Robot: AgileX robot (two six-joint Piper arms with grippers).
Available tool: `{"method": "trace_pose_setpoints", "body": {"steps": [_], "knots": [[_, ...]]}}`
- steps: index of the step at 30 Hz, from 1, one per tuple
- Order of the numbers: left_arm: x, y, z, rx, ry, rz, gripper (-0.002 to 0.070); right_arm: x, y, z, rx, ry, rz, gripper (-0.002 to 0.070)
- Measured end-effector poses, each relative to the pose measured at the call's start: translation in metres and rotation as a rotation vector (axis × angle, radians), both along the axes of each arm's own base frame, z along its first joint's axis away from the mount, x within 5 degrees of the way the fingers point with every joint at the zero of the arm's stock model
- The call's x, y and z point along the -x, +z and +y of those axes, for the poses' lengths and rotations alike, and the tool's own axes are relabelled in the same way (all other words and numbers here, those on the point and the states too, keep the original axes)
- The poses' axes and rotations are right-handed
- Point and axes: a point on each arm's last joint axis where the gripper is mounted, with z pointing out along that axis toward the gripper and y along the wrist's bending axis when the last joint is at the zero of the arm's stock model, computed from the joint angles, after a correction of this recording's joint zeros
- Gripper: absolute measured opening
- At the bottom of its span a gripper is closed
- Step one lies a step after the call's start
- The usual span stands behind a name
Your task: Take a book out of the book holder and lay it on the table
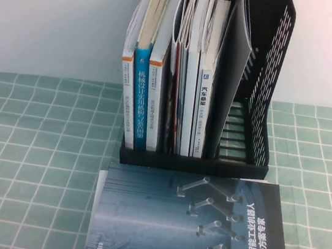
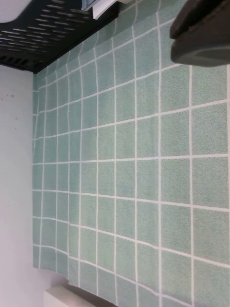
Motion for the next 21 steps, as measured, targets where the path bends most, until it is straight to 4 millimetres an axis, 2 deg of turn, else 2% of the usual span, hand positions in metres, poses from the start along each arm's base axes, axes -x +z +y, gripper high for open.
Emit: {"method": "trace_pose_setpoints", "body": {"steps": [21], "knots": [[0.0, 0.0, 0.0, -0.002, -0.001, 0.0, -0.0003, 0.0, 0.0, -0.0003, 0.008, -0.001, 0.0, -0.0002]]}}
